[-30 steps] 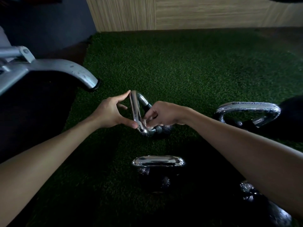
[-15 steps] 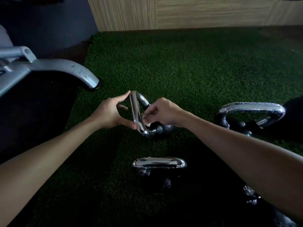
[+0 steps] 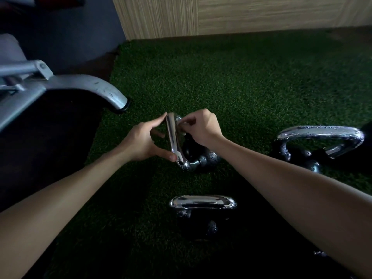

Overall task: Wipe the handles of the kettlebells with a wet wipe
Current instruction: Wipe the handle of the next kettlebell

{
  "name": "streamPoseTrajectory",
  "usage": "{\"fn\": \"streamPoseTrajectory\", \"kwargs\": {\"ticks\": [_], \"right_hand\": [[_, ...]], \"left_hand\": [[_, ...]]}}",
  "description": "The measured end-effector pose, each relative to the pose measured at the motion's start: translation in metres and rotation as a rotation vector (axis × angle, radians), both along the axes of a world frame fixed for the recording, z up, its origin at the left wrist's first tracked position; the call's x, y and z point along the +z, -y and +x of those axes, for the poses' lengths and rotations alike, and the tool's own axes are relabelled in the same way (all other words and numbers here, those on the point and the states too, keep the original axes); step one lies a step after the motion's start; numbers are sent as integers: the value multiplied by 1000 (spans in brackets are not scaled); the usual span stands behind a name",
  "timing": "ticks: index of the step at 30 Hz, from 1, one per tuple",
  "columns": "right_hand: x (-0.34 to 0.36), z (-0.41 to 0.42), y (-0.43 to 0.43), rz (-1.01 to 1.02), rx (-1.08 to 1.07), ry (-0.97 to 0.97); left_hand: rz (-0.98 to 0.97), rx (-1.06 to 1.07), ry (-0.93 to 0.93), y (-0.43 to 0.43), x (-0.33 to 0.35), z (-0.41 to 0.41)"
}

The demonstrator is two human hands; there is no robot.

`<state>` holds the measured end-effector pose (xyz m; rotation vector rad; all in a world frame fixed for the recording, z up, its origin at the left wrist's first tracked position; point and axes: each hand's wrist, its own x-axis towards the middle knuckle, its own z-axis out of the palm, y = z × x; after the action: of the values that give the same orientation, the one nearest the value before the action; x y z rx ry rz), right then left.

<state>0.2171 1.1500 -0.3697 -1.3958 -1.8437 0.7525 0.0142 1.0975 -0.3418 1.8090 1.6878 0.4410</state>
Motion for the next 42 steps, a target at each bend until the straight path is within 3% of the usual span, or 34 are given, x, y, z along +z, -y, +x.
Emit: {"fn": "streamPoseTrajectory", "kwargs": {"ticks": [9,16,24,30,34,39,42], "right_hand": [[-20,-9,6,74,-165,147],[-14,-2,-3,83,-147,-7],[-23,29,-7,54,-166,105],[-1,65,-16,-32,-432,-81],[14,97,-15,-24,-498,-94],[24,129,-13,-9,-419,-7],[36,132,-17,45,-310,62]], "left_hand": [[20,-38,-2,1,0,-1],[-10,-41,-15,0,3,-1],[-69,-23,42,-7,9,22],[-3,-38,-142,-29,28,85],[-7,-62,-219,-47,39,121],[42,158,-337,-32,39,141],[130,201,-300,5,27,138]]}}
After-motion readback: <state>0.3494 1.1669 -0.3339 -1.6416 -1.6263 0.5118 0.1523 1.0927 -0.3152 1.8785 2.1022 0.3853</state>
